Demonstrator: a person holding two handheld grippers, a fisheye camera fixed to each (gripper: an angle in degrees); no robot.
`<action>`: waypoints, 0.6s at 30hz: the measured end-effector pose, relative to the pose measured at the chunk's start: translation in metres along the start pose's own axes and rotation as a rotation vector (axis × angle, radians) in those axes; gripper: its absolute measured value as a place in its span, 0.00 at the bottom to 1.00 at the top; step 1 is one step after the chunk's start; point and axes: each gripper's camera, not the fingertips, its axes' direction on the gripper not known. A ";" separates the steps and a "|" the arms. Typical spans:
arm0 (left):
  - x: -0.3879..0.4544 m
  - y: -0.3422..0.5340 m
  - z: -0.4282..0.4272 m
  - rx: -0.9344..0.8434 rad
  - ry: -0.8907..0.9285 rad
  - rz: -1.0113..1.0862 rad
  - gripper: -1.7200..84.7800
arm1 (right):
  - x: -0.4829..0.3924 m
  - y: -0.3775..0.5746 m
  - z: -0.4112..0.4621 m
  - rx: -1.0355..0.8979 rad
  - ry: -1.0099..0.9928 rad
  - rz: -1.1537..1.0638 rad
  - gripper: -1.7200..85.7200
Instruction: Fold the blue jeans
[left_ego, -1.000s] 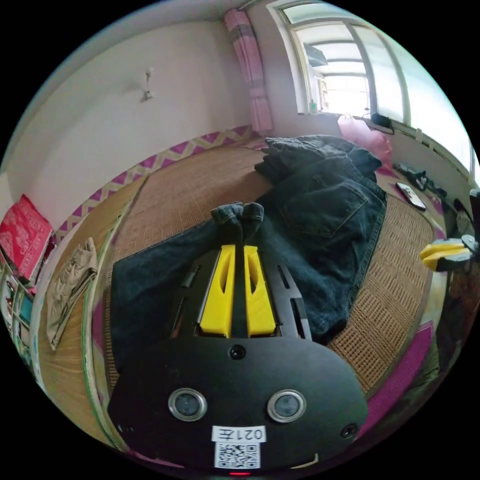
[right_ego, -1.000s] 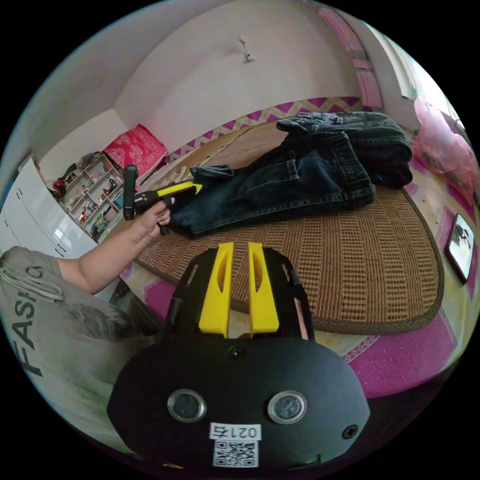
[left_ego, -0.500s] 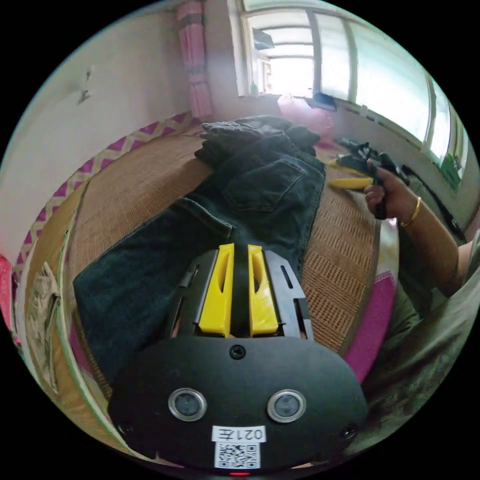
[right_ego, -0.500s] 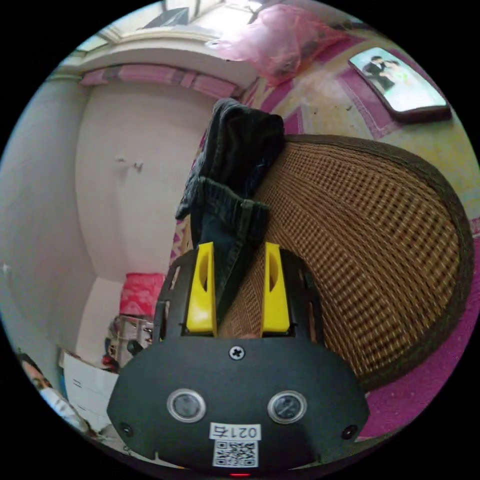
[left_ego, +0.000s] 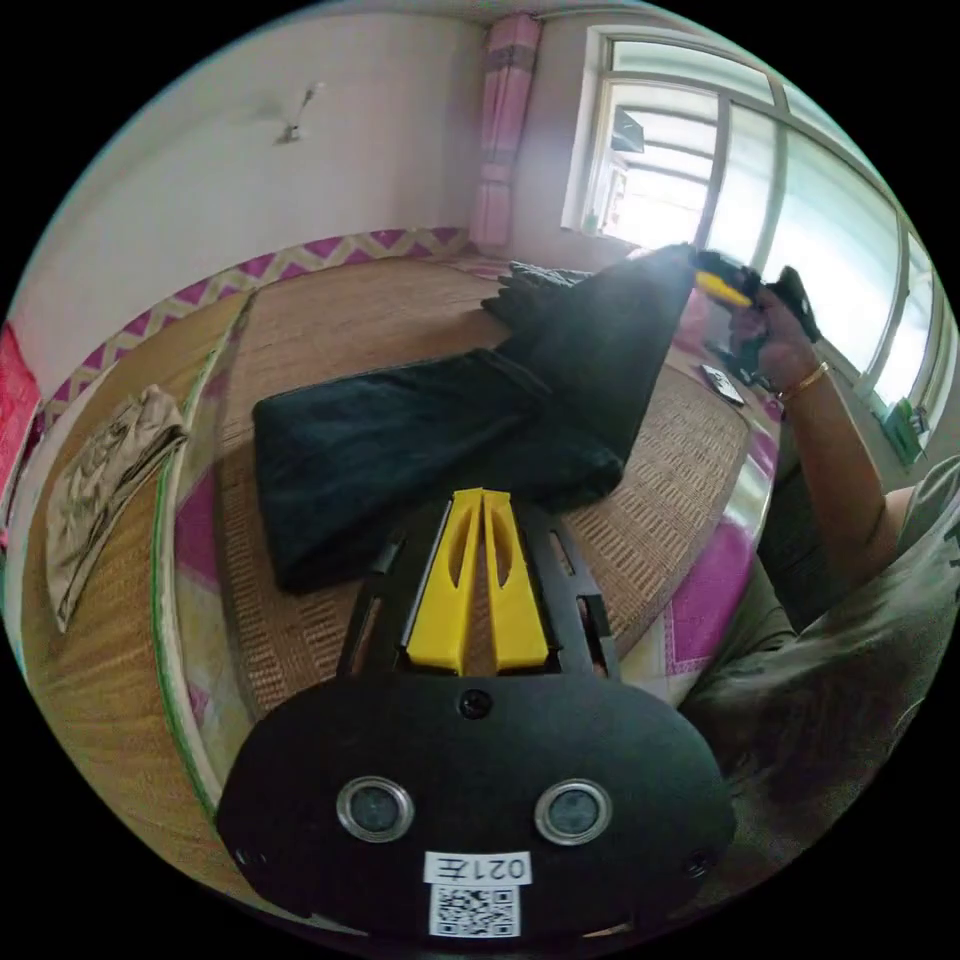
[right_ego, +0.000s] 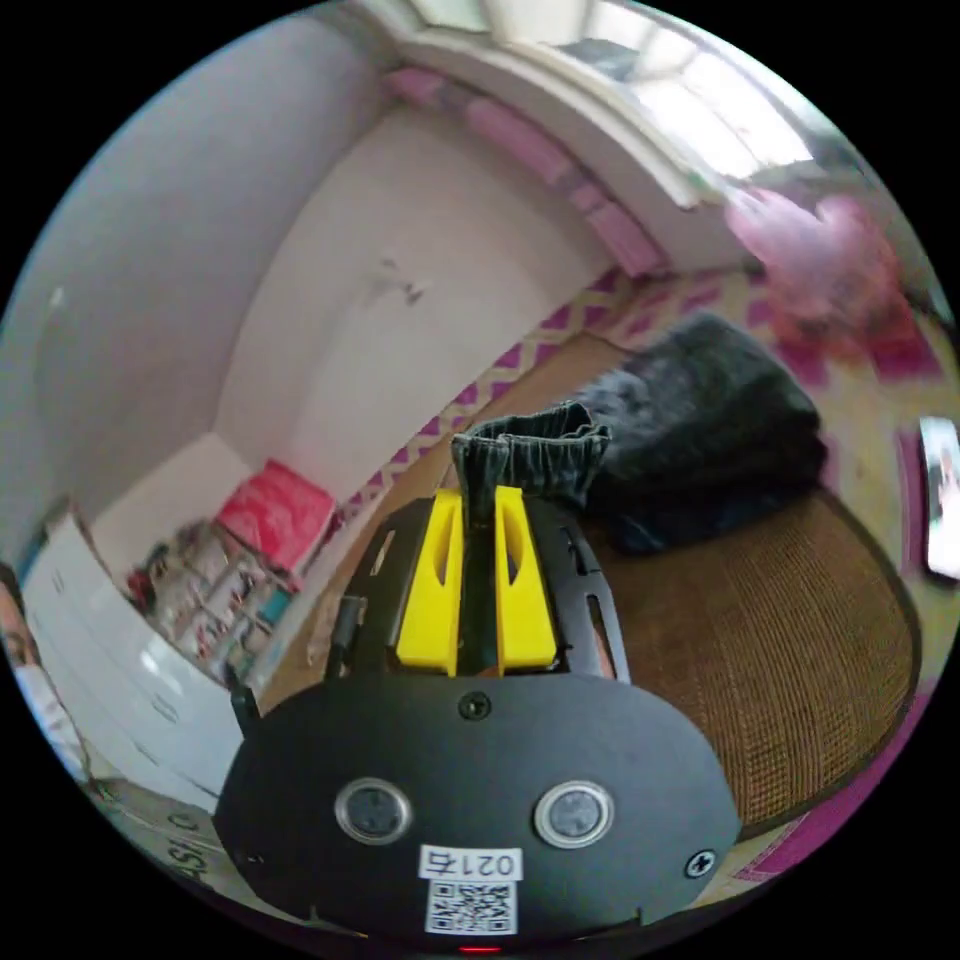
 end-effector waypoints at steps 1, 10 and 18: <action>-0.005 0.003 -0.002 -0.007 -0.015 -0.025 0.01 | -0.027 -0.001 0.011 -0.020 0.010 -0.065 0.08; -0.066 0.049 -0.042 0.018 -0.085 -0.196 0.01 | -0.298 0.172 0.276 -0.467 0.047 -0.791 0.08; -0.130 0.080 -0.066 0.048 -0.082 -0.280 0.01 | -0.319 0.245 0.335 -0.495 0.129 -0.907 0.08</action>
